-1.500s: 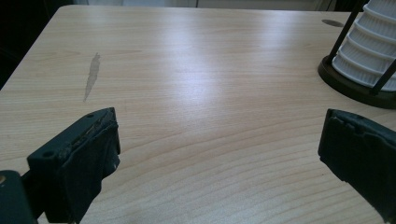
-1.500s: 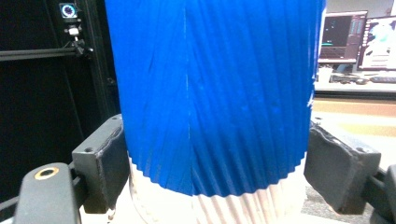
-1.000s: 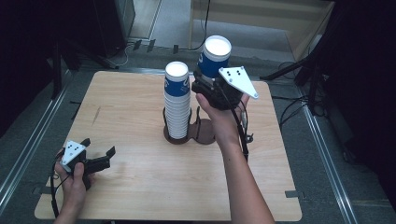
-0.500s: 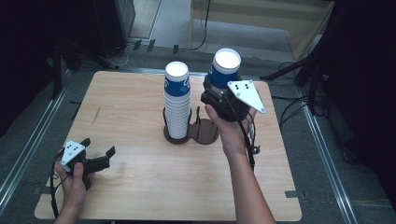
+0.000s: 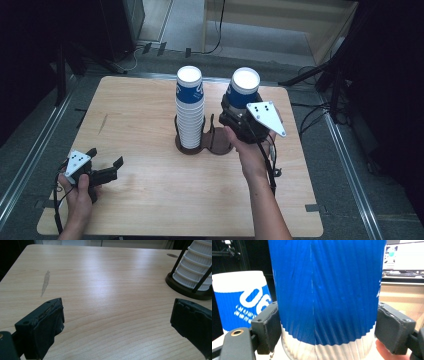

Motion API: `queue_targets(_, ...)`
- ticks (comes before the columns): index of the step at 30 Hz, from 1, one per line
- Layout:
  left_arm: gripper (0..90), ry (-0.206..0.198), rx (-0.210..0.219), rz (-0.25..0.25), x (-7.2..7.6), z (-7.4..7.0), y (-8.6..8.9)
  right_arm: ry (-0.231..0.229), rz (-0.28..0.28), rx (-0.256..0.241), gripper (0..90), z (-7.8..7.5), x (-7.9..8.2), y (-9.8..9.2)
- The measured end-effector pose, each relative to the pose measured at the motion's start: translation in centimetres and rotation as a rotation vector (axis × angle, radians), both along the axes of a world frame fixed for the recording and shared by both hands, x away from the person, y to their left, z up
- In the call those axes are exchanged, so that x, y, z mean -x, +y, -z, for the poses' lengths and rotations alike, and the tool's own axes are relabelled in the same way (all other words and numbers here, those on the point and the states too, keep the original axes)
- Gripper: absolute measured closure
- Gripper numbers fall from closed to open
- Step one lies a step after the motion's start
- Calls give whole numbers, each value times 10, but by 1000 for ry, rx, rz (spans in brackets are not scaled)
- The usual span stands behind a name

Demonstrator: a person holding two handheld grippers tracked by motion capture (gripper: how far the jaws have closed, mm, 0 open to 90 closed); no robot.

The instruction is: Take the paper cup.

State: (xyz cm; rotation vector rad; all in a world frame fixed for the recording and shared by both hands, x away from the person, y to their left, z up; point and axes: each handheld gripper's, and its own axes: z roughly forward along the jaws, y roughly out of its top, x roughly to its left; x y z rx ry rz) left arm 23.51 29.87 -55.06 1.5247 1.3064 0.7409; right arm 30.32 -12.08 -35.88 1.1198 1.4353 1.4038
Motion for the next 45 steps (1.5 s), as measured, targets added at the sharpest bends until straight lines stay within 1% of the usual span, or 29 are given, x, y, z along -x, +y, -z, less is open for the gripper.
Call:
queue_targets(1,0,1,0,1,0,0,0,0,0,0,170,0,0,0)
queue_targets(7,0,0,-1,1,0,0,0,8,-3,13,170,12,6,-3)
queue_targets(12,0,0,-1,0,0,0,0,11,-1,15,170,19,9,-5)
queue_targets(14,0,2,7,-6,-1,0,0,16,-2,10,170,21,10,-6)
queue_targets(15,0,3,11,-6,-1,0,1,16,0,17,170,23,11,-7)
queue_targets(16,0,7,13,-3,-1,0,1,19,-1,17,170,25,12,-6)
queue_targets(17,0,6,11,-2,-1,0,1,23,2,28,170,29,13,-6)
queue_targets(19,0,7,12,-3,-1,0,1,26,2,32,170,31,13,-6)
queue_targets(21,0,12,13,-5,-1,0,1,42,1,36,170,38,14,-7)
queue_targets(22,0,12,13,-5,-1,0,1,42,1,36,170,38,14,-7)
queue_targets(25,0,18,18,-16,-2,0,2,57,-1,42,170,45,15,-8)
queue_targets(30,0,26,0,-26,-4,0,2,65,-2,49,170,52,15,-8)
queue_targets(31,0,42,-1,-9,-4,-1,2,69,-6,48,170,55,16,-8)
queue_targets(33,0,46,-7,-7,-5,-1,3,73,-10,49,170,58,16,-8)
queue_targets(34,0,49,-13,-13,-4,-2,2,73,-10,49,170,58,16,-8)
queue_targets(35,0,53,-16,-17,-4,-3,3,78,-10,51,170,61,17,-8)
queue_targets(37,0,53,-14,-17,-4,-4,3,79,-10,52,170,64,18,-7)
queue_targets(39,0,43,6,-9,-3,-7,2,81,-15,57,170,67,20,-7)
queue_targets(41,0,42,2,-9,-3,-8,1,85,-17,56,170,68,21,-8)
queue_targets(42,0,40,-12,4,-3,-10,-3,88,-17,56,170,69,22,-8)
queue_targets(45,0,35,-9,10,-3,-13,-7,91,-20,52,170,72,24,-9)
